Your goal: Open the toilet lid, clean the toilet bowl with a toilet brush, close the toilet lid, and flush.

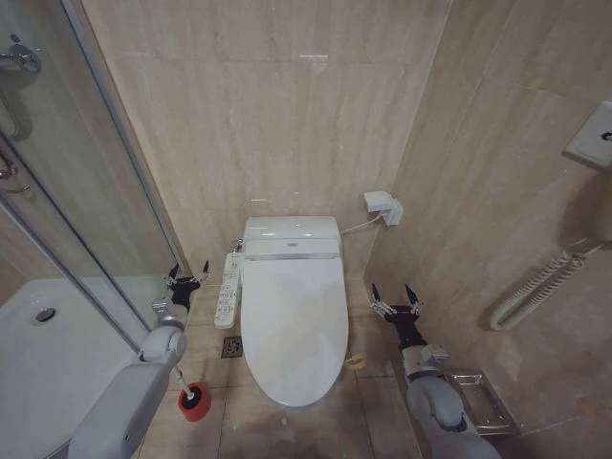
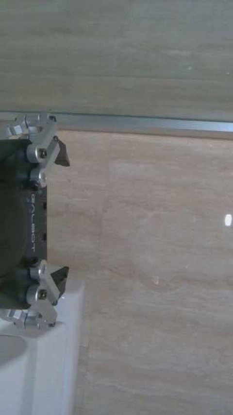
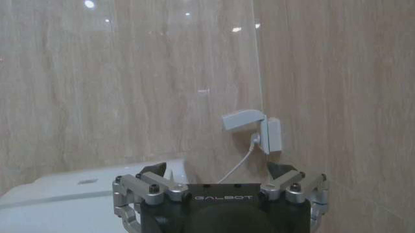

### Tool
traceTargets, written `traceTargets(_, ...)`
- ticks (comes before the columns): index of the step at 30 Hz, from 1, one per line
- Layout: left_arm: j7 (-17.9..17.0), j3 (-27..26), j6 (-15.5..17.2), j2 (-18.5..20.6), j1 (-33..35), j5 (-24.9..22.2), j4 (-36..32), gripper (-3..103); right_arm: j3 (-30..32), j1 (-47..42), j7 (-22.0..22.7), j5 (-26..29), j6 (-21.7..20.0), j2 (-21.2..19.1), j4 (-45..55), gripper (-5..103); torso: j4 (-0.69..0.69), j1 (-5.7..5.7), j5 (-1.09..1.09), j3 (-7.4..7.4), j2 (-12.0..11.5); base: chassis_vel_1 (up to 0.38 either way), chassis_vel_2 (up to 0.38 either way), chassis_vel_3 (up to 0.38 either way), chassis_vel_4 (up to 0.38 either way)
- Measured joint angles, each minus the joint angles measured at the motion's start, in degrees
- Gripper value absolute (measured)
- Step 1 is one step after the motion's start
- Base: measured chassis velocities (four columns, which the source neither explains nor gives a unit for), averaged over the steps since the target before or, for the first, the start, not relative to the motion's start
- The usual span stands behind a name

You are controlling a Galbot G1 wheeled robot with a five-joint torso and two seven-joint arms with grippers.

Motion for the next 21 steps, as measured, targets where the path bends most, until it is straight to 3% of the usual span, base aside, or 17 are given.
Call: traceTargets(21, 1.3, 0.6, -2.3, -2.1, -1.2, 0.6, 2.5, 100, 0.0, 0.0, 0.0, 0.0, 0.0, 0.0, 0.0, 100, 0.0, 0.0, 0.0, 0.0, 0.0, 0.0, 0.0, 0.0, 0.0)
